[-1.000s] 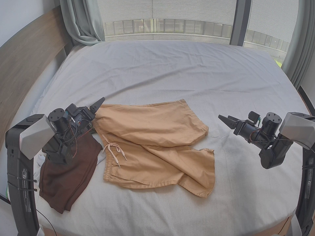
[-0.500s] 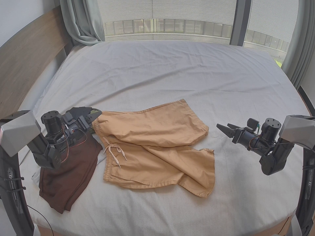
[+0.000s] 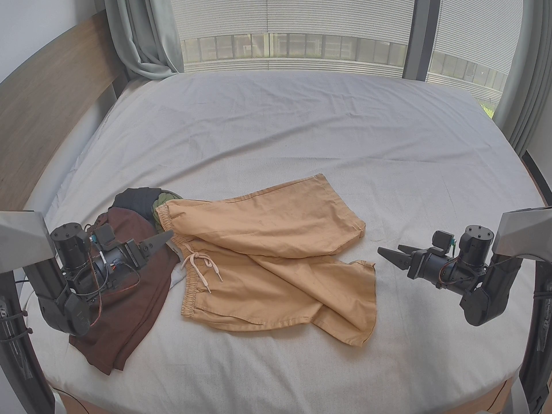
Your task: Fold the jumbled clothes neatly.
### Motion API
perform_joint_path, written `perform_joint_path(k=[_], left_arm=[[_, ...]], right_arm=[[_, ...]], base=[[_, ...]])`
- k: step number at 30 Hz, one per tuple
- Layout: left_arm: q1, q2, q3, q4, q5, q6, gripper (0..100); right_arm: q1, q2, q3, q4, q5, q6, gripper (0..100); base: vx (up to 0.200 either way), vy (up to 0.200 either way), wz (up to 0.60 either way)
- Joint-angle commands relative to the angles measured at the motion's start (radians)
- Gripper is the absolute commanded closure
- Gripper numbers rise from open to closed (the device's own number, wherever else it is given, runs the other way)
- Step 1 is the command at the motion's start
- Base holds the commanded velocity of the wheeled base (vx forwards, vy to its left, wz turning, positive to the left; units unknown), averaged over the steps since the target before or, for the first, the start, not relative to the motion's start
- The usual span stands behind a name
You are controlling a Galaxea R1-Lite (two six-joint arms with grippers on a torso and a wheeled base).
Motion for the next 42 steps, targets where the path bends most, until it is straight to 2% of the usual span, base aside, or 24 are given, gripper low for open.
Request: perform_joint_path(k=[1,5,8,12,15,27,31,32,42], left_arm=[[-0.019,-0.019,0.035,-0.005,-0.003,0.009,0],[-0.026,-0.009,0.038,-0.005,-0.002,0.012,0],[-0.034,-0.006,0.044,-0.005,-0.002,0.029,0],[-0.034,0.011,0.064,-0.005,-0.003,0.147,0],[-0.031,0.021,0.067,-0.005,-0.006,0.216,0],[-0.037,0.044,0.069,-0.005,-0.025,0.222,0],[-0.035,0.044,0.069,-0.005,-0.031,0.22,0],[-0.035,0.044,0.069,-0.005,-0.031,0.22,0],[-0.037,0.047,0.069,-0.005,-0.031,0.22,0]], right_arm=[[0.01,0.05,0.017,0.001,-0.028,-0.001,0],[0.039,0.076,0.001,0.0,-0.065,-0.001,0],[0.051,0.102,-0.014,0.0,-0.068,0.002,0],[0.067,0.128,-0.042,0.0,-0.072,0.003,0],[0.074,0.147,-0.069,0.0,-0.109,0.003,0],[0.097,0.213,-0.15,0.0,-0.128,0.012,0],[0.099,0.224,-0.169,0.0,-0.152,0.031,0],[0.099,0.227,-0.17,0.0,-0.152,0.031,100],[0.104,0.274,-0.223,-0.003,-0.158,0.032,100]], base=[[0.0,0.0,0.0],[0.0,0.0,0.0],[0.0,0.0,0.0],[0.0,0.0,0.0],[0.0,0.0,0.0],[0.0,0.0,0.0],[0.0,0.0,0.0],[0.0,0.0,0.0],[0.0,0.0,0.0]])
